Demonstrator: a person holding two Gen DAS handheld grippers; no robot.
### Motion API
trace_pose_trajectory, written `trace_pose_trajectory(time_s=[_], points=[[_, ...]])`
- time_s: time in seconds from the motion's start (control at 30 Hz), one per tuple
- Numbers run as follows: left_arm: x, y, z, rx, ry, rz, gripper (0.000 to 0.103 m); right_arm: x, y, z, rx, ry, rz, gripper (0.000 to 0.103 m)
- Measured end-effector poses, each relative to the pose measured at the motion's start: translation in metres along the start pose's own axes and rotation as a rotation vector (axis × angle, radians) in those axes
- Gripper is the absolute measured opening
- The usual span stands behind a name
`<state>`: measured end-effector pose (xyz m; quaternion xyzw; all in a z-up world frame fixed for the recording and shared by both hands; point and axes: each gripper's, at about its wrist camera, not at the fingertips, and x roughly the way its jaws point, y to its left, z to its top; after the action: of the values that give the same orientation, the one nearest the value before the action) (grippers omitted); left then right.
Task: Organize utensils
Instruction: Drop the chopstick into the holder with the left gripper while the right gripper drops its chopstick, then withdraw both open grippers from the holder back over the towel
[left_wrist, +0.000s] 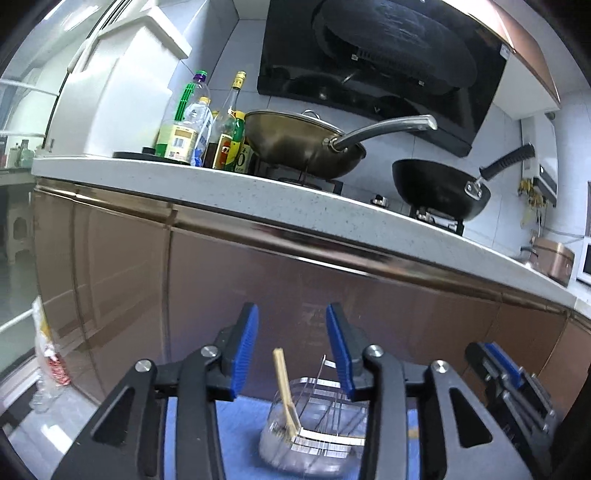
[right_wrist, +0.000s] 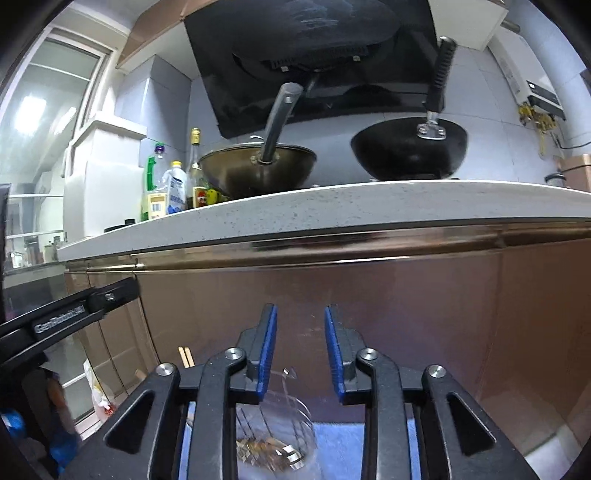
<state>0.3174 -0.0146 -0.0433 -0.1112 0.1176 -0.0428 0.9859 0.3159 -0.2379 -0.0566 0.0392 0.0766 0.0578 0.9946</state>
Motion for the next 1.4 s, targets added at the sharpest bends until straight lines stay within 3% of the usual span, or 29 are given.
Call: trace_pose_trajectory(time_s=[0.2,0.5,0.77,0.83,0.93,1.4], points=[[-0.049,-0.006,-0.005,0.064,0.032,0.048,0.038,-0.045,-0.013,0.006,0.031,0.041,-0.041,0.04],[-0.12,-0.01,-0.024,0.149,0.072,0.132,0.039,-0.11,-0.017,-0.002,0.029,0.157,-0.05,0.04],[-0.173,-0.005,-0.031,0.16,0.075,0.143,0.039,-0.166,-0.014,-0.002,0.033,0.166,-0.048,0.041],[-0.181,-0.005,-0.03,0.169,0.068,0.153,0.039,-0.176,-0.014,-0.002,0.039,0.162,-0.05,0.044],[-0.196,-0.004,-0.031,0.179,0.058,0.162,0.051,-0.189,-0.013,-0.002,0.043,0.161,-0.055,0.047],[-0.231,-0.007,-0.037,0.216,0.064,0.165,0.051,-0.225,-0.013,-0.009,0.04,0.156,-0.067,0.047]])
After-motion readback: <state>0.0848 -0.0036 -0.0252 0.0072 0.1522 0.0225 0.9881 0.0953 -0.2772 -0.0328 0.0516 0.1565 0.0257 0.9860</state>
